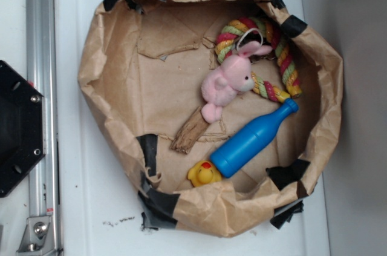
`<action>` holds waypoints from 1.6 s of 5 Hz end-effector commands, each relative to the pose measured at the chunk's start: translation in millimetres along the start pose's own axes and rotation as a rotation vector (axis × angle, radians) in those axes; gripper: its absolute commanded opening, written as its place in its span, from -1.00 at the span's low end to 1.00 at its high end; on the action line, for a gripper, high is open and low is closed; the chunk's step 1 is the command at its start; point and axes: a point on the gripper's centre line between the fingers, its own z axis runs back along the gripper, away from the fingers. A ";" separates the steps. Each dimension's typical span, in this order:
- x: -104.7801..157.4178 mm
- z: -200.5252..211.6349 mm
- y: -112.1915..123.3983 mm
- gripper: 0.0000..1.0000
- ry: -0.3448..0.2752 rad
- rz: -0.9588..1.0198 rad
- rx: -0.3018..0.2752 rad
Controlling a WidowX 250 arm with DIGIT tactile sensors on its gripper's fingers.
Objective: Grab the wood chip.
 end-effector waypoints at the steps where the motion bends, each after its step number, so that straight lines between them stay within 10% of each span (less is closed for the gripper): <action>1: 0.0 0.0 0.0 1.00 0.000 0.000 0.000; 4: 110.2 -102.0 31.1 1.00 -0.054 0.562 0.152; 8: 106.7 -173.1 46.2 1.00 -0.020 0.630 0.130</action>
